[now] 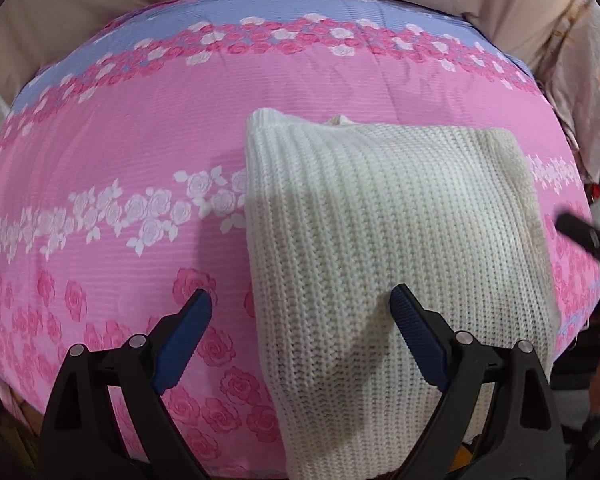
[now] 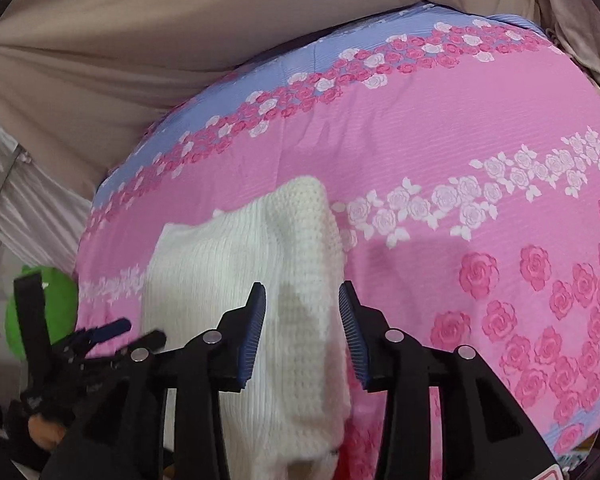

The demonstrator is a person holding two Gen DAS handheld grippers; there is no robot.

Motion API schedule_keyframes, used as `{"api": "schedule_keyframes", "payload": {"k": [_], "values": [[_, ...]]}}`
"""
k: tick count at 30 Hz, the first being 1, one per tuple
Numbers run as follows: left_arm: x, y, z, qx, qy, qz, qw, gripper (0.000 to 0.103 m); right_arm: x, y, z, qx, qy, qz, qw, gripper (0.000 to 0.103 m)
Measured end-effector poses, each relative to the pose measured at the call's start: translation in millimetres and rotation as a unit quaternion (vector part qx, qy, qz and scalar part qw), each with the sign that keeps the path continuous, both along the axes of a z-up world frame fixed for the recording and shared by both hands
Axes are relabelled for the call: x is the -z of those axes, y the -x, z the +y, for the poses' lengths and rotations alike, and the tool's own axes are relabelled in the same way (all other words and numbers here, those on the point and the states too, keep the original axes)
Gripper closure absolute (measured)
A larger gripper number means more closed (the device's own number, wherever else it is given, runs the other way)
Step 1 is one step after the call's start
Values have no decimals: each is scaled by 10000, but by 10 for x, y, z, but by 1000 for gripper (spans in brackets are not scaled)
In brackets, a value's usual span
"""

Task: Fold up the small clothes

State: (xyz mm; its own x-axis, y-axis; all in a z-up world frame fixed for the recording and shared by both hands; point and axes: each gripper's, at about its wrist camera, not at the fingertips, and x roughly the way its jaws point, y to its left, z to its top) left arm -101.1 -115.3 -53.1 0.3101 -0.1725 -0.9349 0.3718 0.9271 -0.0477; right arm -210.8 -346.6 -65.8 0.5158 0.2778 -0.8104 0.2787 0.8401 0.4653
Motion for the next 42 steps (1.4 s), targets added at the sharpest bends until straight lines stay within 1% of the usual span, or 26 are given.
{"api": "schedule_keyframes", "payload": {"k": [3,5,7,10,12,14,15,16,17,18,20,21,22,24,25,26,27,29,31,33,35,37,38,39,41,42], "values": [[-48,92,84,-384,124,116,9991,15,-8,285,86,-385,-242,256,9986,57],[-77,206,166,-522,291,270,9978,15,26,470,145,-454,-279,497,9973,57],[-80,331,222,-408,389,404,9976,15,70,630,226,-428,-399,605,9965,54],[4,474,307,-11,341,546,9979,15,144,760,371,-146,-565,622,9964,50],[119,500,368,151,168,737,9970,15,174,780,495,127,-506,526,9973,50],[201,488,428,218,369,1034,9937,15,236,752,588,459,-364,462,9972,50],[252,478,460,261,583,1204,9907,21,273,732,618,530,-307,485,9969,52],[292,475,468,315,700,1326,9882,44,294,699,650,523,-300,536,9967,61],[330,472,467,383,789,1468,9853,58,265,680,671,473,-322,532,9969,93],[357,477,477,398,912,1617,9818,75,162,699,674,492,-308,417,9974,92],[336,502,500,381,929,1519,9833,77,-70,783,652,534,-142,57,9985,93],[342,527,483,447,837,1451,9849,78,-127,818,636,549,-43,-14,9985,93],[361,542,472,462,733,1392,9865,79,-90,833,607,528,-20,8,9986,94],[417,558,416,515,567,1319,9883,79,371,825,560,506,386,704,9955,94],[461,562,384,521,486,1314,9888,79,573,822,542,461,387,943,9937,94],[478,550,363,514,440,1283,9894,78,715,868,490,580,119,824,9948,94],[493,542,355,483,418,1266,9899,78,730,887,429,715,-93,795,9942,94],[484,545,344,432,406,1261,9902,77,655,880,370,820,-275,878,9924,92],[352,592,336,481,441,1165,9910,76,506,889,359,778,-125,969,9922,85],[112,663,359,471,611,974,9923,77,271,931,337,848,13,887,9924,73],[-136,664,371,454,863,688,9929,76,-35,941,329,877,273,565,9942,73],[-328,614,329,425,950,400,9938,73,-290,843,371,712,490,224,9960,73],[-377,558,276,420,991,316,9937,72,-371,718,420,534,579,131,9968,79],[-381,488,212,407,953,243,9943,72,-406,572,479,320,708,77,9969,86],[-277,350,51,373,739,180,9964,72,-289,291,588,-45,1143,243,9931,89],[-196,264,-24,363,608,219,9972,72,-139,135,631,-184,1320,445,9901,89]]}}
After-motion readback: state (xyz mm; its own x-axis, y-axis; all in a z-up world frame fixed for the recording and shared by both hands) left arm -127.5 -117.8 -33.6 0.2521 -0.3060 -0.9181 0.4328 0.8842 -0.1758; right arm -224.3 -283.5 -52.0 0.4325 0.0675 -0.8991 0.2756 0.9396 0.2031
